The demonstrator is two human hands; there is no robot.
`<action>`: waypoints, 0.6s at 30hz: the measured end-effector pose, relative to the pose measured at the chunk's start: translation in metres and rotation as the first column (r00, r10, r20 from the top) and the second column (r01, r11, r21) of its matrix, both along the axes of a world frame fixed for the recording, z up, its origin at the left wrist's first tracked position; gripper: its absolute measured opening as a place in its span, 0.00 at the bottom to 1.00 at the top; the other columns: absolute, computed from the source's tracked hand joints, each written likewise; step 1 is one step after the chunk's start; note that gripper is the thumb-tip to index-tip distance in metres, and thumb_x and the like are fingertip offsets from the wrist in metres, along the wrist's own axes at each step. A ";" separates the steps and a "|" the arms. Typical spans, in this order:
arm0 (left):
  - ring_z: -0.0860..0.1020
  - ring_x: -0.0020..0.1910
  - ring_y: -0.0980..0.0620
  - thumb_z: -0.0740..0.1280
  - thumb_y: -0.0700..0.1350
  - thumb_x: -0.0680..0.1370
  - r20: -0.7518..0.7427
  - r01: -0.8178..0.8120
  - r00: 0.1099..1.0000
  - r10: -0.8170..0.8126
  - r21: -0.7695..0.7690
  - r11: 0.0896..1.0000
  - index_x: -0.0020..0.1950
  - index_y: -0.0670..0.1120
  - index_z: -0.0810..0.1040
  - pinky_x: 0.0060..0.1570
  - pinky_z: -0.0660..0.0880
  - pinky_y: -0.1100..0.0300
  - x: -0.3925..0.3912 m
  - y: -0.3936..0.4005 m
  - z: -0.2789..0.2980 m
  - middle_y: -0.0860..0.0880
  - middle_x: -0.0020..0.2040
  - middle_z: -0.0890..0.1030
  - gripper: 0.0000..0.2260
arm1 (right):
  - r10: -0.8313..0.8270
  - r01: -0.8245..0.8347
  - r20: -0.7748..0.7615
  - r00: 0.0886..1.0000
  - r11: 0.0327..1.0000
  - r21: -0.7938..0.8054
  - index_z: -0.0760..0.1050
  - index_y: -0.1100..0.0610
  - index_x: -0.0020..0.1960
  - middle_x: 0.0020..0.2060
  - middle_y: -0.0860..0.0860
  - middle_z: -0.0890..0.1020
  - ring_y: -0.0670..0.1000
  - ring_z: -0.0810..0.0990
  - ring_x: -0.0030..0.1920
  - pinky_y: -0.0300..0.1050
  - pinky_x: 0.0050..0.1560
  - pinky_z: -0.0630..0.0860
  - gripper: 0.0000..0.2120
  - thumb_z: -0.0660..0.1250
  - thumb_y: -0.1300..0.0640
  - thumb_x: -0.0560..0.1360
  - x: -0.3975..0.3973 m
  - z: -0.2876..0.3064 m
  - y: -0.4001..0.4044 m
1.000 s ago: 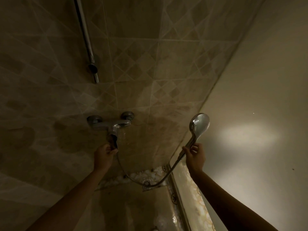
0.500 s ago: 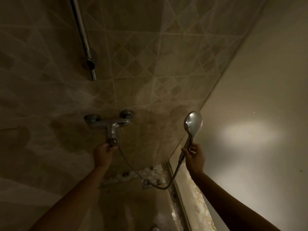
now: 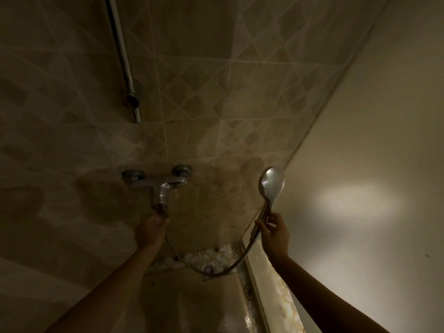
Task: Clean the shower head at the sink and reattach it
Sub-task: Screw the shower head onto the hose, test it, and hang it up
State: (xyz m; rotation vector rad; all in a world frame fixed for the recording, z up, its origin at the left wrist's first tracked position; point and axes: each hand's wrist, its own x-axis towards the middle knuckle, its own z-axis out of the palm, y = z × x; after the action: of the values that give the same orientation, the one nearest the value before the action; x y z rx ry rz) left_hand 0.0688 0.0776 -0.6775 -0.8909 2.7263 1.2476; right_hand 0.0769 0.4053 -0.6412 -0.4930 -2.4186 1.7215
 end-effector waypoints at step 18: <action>0.81 0.46 0.54 0.66 0.35 0.80 -0.267 0.642 0.761 -0.591 0.437 0.630 0.57 0.40 0.82 0.45 0.76 0.66 -0.014 0.153 0.088 0.44 0.49 0.83 0.08 | 0.215 -0.217 -0.150 0.965 0.976 0.007 0.76 0.55 0.69 0.55 0.44 0.82 0.45 0.82 0.56 0.26 0.46 0.78 0.18 0.69 0.64 0.80 -0.008 0.063 -0.035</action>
State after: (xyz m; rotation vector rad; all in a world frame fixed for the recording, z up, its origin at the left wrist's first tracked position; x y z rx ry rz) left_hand 0.0552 0.2303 -0.5892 0.1778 2.2088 1.6977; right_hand 0.0688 0.3707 -0.5787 -0.0964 -2.4326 1.7802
